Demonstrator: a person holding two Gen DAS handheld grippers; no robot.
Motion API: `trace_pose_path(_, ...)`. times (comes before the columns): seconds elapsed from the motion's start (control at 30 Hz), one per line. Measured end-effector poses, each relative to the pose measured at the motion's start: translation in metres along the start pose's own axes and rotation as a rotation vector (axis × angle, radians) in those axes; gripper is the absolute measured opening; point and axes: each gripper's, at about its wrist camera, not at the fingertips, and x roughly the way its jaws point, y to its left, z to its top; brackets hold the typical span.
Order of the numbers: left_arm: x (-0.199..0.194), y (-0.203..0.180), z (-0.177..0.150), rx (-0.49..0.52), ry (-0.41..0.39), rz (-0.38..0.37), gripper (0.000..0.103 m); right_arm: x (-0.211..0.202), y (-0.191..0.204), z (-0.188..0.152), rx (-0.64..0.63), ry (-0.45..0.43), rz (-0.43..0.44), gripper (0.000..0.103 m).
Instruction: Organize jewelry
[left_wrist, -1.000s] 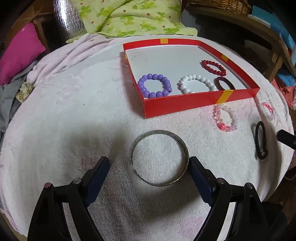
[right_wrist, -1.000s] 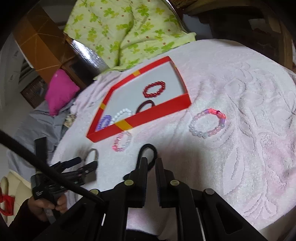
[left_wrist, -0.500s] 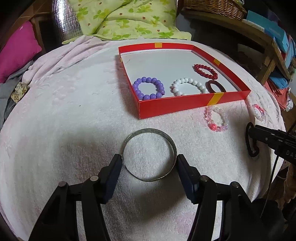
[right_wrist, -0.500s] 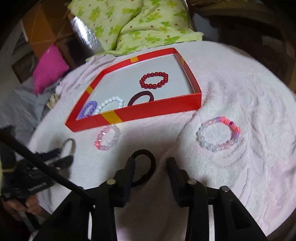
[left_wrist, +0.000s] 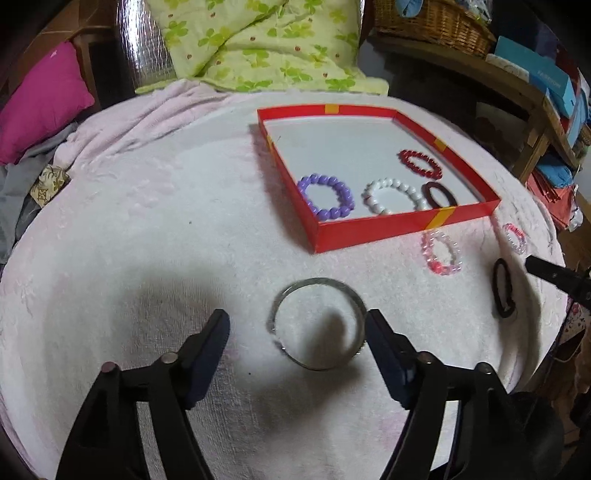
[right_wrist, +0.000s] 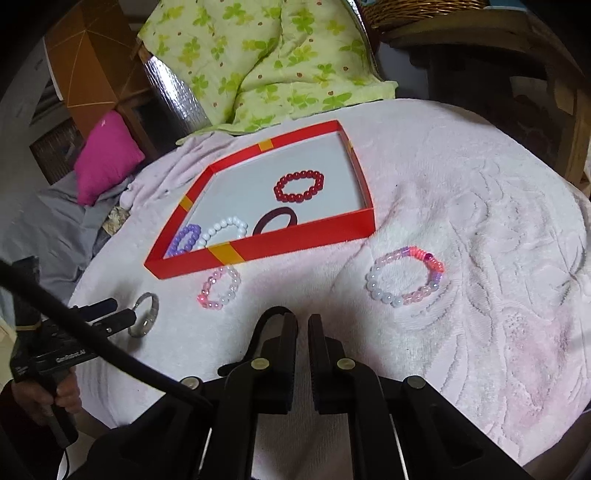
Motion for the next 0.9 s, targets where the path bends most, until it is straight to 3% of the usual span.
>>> trace_pose_path(0.13,0.012,-0.001,0.001,0.01,0.021,-0.01,0.077,0.002,0.003,0.004,-0.007,0.002,0.024,0.008)
trace_pose_path(0.23,0.016,-0.003,0.001,0.014,0.021,-0.029,0.077,0.013,0.008,0.009,-0.031,0.025,0.023,0.022)
trace_pose_path(0.43,0.017,-0.011,-0.004,0.05,0.011,-0.043,0.077,0.039,0.012,0.008,-0.09,0.09,0.028,0.024)
trace_pose_path(0.6,0.014,-0.016,-0.008,0.052,0.008,-0.055,0.077,0.039,0.017,0.003,-0.128,0.108,0.056,0.021)
trace_pose_path(0.67,0.011,-0.019,-0.012,0.057,0.011,-0.066,0.077,0.038,0.022,-0.001,-0.159,0.116,0.045,0.009)
trace_pose_path(0.9,0.002,-0.027,-0.019,0.076,0.021,-0.105,0.079,0.034,0.022,-0.008,-0.13,0.113,0.064,0.008)
